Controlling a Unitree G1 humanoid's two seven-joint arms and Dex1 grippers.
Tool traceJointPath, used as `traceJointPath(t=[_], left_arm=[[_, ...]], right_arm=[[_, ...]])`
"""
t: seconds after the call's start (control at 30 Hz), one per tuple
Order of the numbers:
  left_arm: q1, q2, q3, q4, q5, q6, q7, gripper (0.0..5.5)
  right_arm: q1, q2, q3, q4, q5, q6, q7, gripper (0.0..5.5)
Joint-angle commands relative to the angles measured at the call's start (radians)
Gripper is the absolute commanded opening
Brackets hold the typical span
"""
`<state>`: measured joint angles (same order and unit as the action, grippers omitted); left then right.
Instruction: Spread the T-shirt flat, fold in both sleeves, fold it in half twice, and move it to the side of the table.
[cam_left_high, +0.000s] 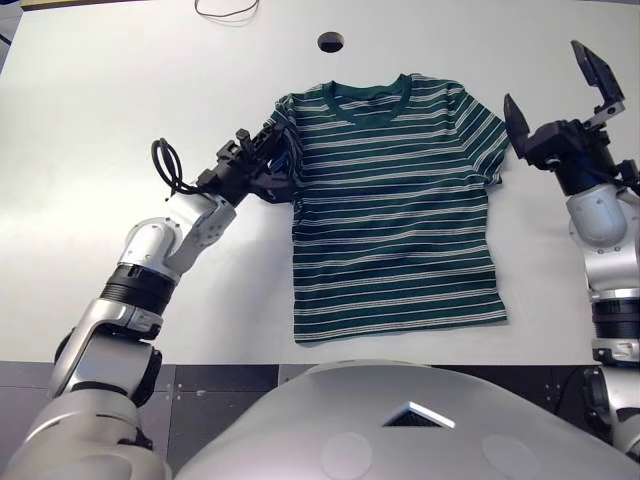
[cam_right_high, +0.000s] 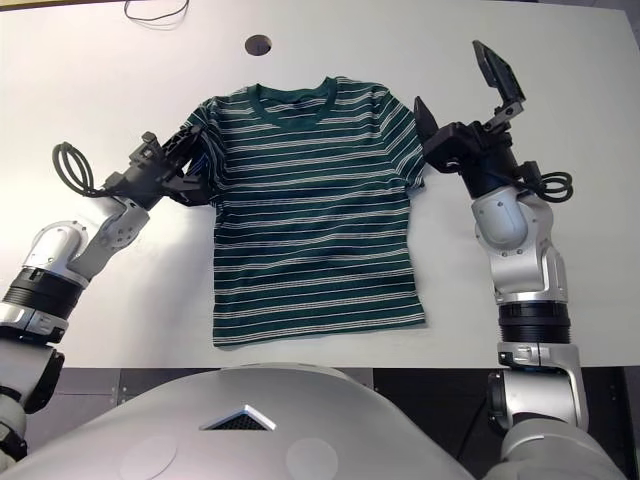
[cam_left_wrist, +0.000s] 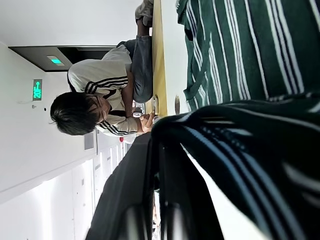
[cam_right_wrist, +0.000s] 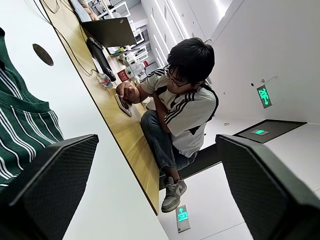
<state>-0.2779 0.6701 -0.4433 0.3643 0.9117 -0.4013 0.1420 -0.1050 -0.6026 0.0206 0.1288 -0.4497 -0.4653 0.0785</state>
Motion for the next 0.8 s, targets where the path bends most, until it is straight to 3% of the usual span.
traceJointPath(t=[0.03,0.13,0.47,0.67,0.8], left_arm=[[-0.058,-0.039,-0.060,0.066,0.041,-0.030,0.001,0.13],[-0.093,-0.079,-0.097,0.113,0.055,-0.047,0.004,0.13],[-0.118,-0.128,-0.105,0.147,0.017,-0.074,-0.001,1.66],[-0.086,-0.139,-0.104,0.093,-0.019,-0.101,-0.015,2.80],[-0.055,-0.124,-0.032,0.007,-0.033,-0.079,0.070,3.53]], right_arm=[[-0.014,-0.006,0.001,0.015,-0.011,-0.005,-0.009,4.34],[-0.018,-0.007,0.000,0.028,-0.011,-0.005,-0.016,4.34],[-0.113,-0.063,0.017,0.312,-0.079,0.000,-0.082,4.34],[-0.243,-0.166,0.135,0.585,-0.247,0.010,-0.146,4.34],[-0.305,-0.218,0.258,0.660,-0.345,-0.031,-0.081,4.34]])
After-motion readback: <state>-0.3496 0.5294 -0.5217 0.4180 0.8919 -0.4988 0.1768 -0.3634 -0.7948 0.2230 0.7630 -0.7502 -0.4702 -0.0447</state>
